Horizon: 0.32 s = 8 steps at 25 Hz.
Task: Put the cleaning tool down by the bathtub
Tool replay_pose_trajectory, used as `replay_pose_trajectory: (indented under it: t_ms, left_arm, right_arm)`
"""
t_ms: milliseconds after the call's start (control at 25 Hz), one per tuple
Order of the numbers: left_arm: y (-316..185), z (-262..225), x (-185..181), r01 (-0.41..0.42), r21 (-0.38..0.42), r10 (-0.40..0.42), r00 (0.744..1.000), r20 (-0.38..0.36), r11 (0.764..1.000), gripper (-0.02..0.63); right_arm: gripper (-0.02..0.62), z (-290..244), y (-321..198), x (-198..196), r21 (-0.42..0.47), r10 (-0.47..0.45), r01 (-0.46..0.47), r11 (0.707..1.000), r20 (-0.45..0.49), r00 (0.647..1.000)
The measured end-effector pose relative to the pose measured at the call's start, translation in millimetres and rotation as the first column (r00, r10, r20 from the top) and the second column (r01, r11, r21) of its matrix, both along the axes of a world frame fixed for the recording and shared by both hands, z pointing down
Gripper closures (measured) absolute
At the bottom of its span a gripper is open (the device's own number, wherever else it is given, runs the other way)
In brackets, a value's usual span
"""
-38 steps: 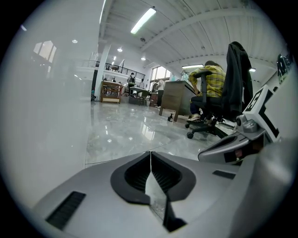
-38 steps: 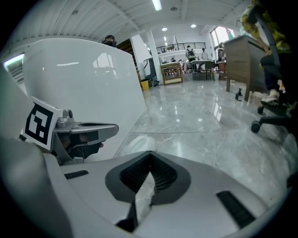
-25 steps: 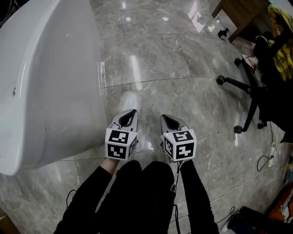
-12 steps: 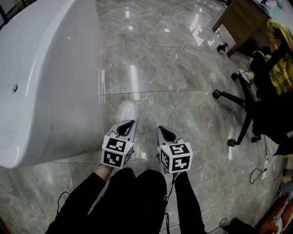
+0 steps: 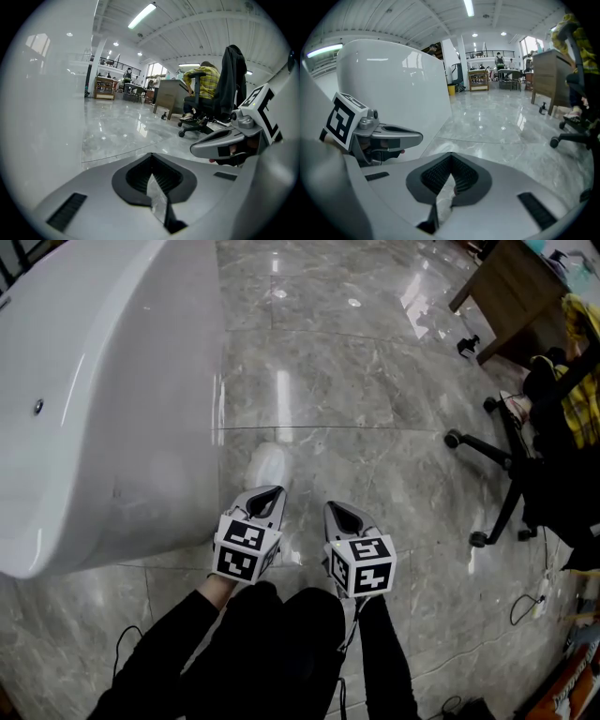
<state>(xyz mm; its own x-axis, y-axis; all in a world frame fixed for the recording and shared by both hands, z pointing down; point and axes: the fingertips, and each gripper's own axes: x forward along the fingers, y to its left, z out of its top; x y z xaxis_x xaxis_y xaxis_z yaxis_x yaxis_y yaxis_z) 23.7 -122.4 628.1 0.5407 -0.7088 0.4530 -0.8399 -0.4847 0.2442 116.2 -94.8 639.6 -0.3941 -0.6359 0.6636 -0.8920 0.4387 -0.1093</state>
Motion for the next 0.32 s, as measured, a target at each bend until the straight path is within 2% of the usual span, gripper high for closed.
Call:
replay_pose_trajectory:
  t_ms: [320]
  left_arm:
    - [-1.5,-0.5,-0.9,0.019,-0.001,-0.019,1.0,-0.011,1.0,0.597]
  right_arm:
    - [0.597,1.6,1.6,0.9,-0.004,-0.003,0.003,1.0,-0.003,1.0]
